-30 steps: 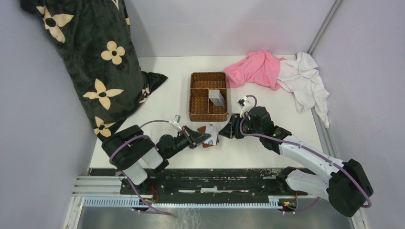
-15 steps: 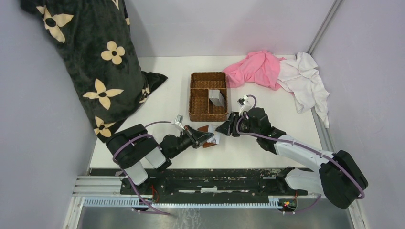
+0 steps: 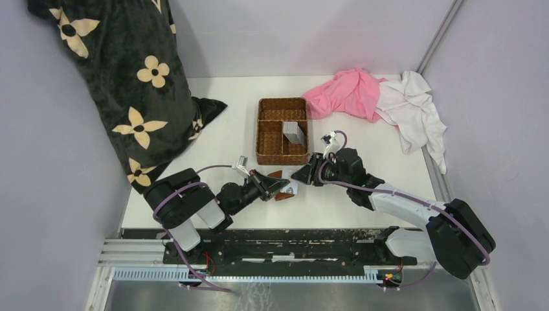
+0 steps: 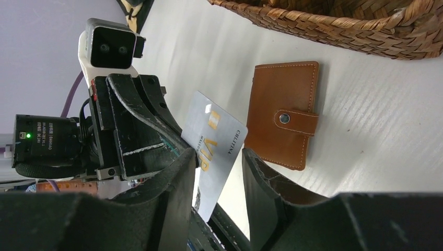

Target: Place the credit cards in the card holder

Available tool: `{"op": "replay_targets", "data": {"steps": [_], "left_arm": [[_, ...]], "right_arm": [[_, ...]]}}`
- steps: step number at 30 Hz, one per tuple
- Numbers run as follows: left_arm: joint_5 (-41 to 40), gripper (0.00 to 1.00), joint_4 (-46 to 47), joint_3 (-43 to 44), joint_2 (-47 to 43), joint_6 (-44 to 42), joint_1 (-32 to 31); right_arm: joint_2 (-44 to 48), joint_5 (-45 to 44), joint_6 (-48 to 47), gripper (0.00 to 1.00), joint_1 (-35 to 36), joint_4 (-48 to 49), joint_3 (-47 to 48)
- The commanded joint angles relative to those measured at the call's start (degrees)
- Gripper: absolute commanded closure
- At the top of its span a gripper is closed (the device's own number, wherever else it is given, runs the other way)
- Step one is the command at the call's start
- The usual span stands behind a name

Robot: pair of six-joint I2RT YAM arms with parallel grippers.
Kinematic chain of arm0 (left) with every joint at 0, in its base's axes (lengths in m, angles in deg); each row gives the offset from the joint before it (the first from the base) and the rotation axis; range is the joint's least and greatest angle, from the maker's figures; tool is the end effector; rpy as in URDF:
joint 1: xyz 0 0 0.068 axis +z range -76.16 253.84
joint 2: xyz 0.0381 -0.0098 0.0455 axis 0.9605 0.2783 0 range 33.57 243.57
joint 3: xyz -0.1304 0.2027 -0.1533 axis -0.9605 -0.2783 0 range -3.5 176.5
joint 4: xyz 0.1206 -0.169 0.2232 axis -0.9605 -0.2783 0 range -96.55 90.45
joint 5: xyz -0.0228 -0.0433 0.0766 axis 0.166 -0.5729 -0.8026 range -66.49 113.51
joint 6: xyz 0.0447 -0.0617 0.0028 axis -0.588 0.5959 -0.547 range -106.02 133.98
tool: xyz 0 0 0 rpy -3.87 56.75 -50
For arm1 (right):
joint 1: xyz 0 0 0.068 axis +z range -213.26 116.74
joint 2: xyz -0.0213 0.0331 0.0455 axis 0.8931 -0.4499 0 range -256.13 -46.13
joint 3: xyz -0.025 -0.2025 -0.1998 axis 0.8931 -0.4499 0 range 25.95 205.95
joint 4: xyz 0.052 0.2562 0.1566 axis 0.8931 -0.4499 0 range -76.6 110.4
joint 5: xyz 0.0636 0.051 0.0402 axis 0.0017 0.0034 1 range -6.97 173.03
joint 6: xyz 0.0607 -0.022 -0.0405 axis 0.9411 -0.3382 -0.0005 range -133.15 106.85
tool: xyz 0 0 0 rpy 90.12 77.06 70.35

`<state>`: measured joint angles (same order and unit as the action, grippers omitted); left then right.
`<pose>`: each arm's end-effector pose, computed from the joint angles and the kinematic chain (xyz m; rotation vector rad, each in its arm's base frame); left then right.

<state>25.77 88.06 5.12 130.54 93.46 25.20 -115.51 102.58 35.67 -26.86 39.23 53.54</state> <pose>0.1701 -0.1973 0.0978 -0.4680 1.8355 -1.6973 0.2313 0.1975 0.1713 -0.0114 2.1899 1.2517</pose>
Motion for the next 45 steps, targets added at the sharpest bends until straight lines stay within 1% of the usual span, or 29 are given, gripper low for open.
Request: {"op": "replay_targets", "data": {"steps": [1, 3, 5, 8, 10, 15, 17, 19, 21, 23, 24, 25, 27, 31, 34, 39, 42, 45], "left_arm": [[-1.72, 0.97, 11.5, 0.34, 0.01, 1.66, -0.22], [-1.38, 0.97, 11.45, 0.66, 0.47, 1.76, -0.22], [-0.98, 0.97, 11.52, 1.14, 1.12, 2.15, -0.22], [-0.32, 0.97, 11.47, 1.92, 2.15, 2.52, -0.5], [-0.24, 0.97, 11.51, 2.22, 2.46, 2.52, -0.8], [1.53, 0.97, 11.45, 3.42, 4.6, 3.37, -0.87], [2.03, 0.97, 11.44, 3.55, 5.36, 3.63, -0.92], [2.13, 0.94, 11.5, 3.24, 5.61, 3.42, -0.88], [1.82, 0.86, 11.52, 2.42, 5.56, 3.23, -0.77], [0.6, 0.64, 11.51, 1.0, 5.36, 3.13, -0.56], [-0.22, 0.56, 11.5, -0.03, 5.14, 3.13, -0.39], [-1.18, 0.51, 11.47, -1.15, 4.97, 3.13, -0.28], [-2.87, 0.47, 11.47, -3.44, 4.74, 3.17, 0.25], [-6.54, 0.46, 11.5, -7.09, 4.71, 2.67, 0.75], [-7.86, 0.46, 11.5, -8.2, 5.55, 2.17, 0.9], [-8.56, 0.48, 11.51, -7.65, 7.73, 1.86, 1.08], [-9.19, 0.5, 11.46, -7.33, 8.19, 1.48, 1.17], [-10.31, 0.53, 11.52, -7.11, 8.55, 1.12, 1.18]], "right_arm": [[0.34, 1.19, 1.27, 0.56, -0.06, 4.96, -1.09], [0.0, 1.59, 1.65, 0.57, -0.1, 5.96, -1.32], [-0.92, 2.22, 2.3, 0.6, -0.14, 7.47, -1.49], [-3.3, 4.17, 4.27, 0.75, -0.32, 11.51, -1.76], [-4.92, 5.15, 5.73, 0.8, -0.47, 14.7, -1.99], [-9.8, 8.71, 10.26, 0.97, -0.62, 24.94, -2.07], [-11.58, 10.12, 11.85, 0.99, -0.61, 27.89, -1.71], [-12.8, 10.82, 12.98, 0.99, -0.61, 30.05, -1.46], [-13.49, 11.08, 13.53, 0.99, -0.63, 30.82, -1.17], [-13.58, 11.05, 13.56, 0.99, -0.6, 30.9, -0.98], [-13.46, 10.9, 13.39, 0.99, -0.63, 30.53, -0.72], [-13.21, 10.86, 12.99, 0.99, -0.56, 29.68, -0.44], [-12.54, 10.48, 11.03, 0.99, -0.56, 26.37, 0.6], [-10.32, 8.2, 5.53, 0.99, -0.63, 16.13, 3.35], [-9.08, 5.95, 1.43, 0.99, -0.33, 8.38, 5.41], [-8.97, 0.72, -4.45, 0.99, 1.41, -3.24, 11.0], [-9.84, -3.63, -8.55, 0.99, 3.15, -10.77, 14.83], [-11.32, -7.52, -11.12, 0.99, 4.97, -16.28, 18.17]]}}
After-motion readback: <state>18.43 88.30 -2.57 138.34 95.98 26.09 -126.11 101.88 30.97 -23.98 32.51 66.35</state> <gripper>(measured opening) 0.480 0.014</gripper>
